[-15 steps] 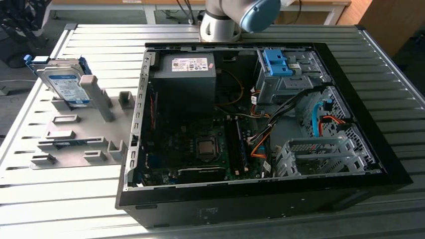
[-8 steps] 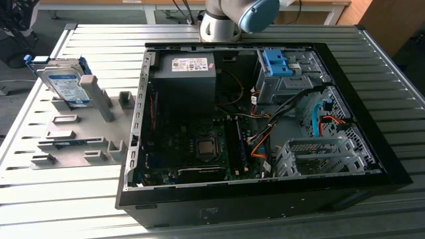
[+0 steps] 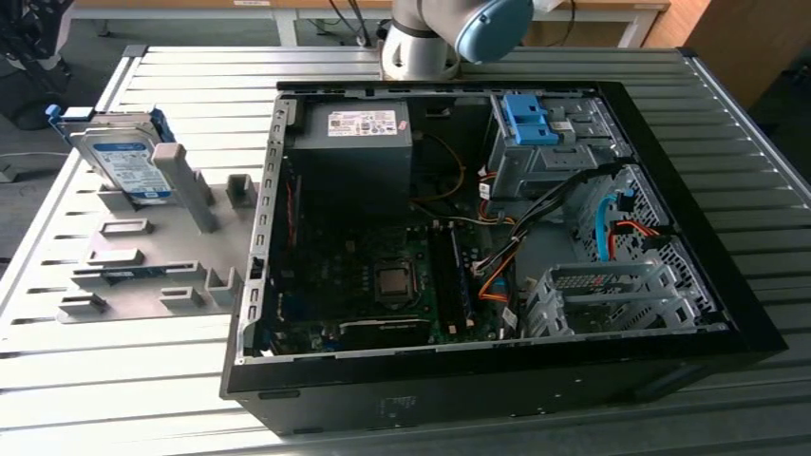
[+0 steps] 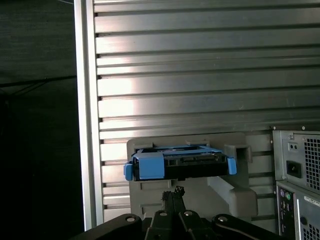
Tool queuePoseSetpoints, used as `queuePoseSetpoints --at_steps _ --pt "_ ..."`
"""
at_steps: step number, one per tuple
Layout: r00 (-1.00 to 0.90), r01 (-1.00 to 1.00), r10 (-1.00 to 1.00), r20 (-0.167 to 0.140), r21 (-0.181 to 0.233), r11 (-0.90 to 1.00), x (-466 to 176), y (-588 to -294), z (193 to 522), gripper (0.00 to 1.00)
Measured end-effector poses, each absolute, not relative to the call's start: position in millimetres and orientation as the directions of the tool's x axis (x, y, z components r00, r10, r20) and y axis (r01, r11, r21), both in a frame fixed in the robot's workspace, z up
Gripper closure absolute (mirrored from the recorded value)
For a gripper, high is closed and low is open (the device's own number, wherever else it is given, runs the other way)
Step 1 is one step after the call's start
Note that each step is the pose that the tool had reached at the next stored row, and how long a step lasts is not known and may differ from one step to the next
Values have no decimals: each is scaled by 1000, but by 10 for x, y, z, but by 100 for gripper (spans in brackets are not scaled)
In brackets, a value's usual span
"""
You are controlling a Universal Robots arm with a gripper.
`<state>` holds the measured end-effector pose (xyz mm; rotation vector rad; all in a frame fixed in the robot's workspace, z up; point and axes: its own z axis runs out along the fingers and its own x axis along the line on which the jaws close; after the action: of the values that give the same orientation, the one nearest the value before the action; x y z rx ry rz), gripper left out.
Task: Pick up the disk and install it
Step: 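Pick up the disk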
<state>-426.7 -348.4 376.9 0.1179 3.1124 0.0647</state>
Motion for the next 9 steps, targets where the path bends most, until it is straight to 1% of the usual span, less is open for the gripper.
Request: queuePoseSetpoints --at_steps 9 --pt "-997 74 75 -25 42 996 -4271 -3483 3769 89"
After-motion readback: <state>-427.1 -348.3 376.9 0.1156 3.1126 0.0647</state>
